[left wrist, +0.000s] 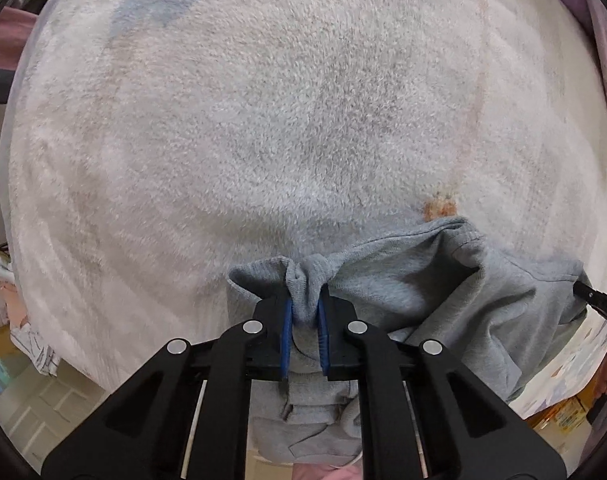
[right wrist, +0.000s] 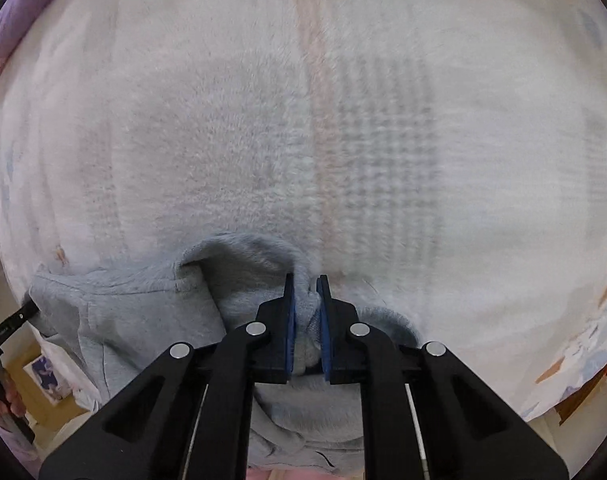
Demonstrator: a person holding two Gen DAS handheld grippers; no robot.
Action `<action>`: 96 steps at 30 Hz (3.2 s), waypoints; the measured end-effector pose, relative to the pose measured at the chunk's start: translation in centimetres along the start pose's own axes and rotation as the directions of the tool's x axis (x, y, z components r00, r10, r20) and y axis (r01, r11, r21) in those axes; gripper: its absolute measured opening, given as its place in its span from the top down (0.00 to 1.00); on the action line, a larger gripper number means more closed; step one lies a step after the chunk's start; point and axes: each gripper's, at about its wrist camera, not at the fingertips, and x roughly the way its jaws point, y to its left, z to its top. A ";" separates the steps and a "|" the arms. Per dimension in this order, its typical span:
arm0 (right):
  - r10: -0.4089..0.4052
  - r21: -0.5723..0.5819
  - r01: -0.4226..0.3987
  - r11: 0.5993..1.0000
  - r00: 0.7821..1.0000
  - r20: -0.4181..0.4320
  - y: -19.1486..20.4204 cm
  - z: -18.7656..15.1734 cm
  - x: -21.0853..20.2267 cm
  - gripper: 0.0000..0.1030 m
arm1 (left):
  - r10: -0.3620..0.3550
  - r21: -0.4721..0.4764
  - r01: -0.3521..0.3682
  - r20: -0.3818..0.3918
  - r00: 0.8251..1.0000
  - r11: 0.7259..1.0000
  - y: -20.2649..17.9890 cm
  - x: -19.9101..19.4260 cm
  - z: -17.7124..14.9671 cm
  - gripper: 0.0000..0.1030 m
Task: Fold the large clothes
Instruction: 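Grasp the edge of the folded hoodie with both tools, then lift the edge with both tools and fold it over the bundle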
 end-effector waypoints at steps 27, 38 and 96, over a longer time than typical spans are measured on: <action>0.002 -0.040 0.015 0.999 0.924 0.383 0.9 -22.1 -13.8 0.91 | 0.017 0.142 -0.059 0.284 0.959 0.988 2.3 -10.9 -19.5 0.90; -0.016 -0.037 0.027 0.999 0.961 0.275 -1.4 -31.5 -7.4 0.91 | 0.050 0.082 -0.062 0.142 0.989 0.995 6.3 -5.2 -28.6 0.90; -0.020 0.222 0.009 0.975 0.999 0.048 -3.7 -36.4 -0.6 0.12 | 0.100 0.238 -0.066 -0.132 0.986 0.969 2.0 4.1 -34.0 0.10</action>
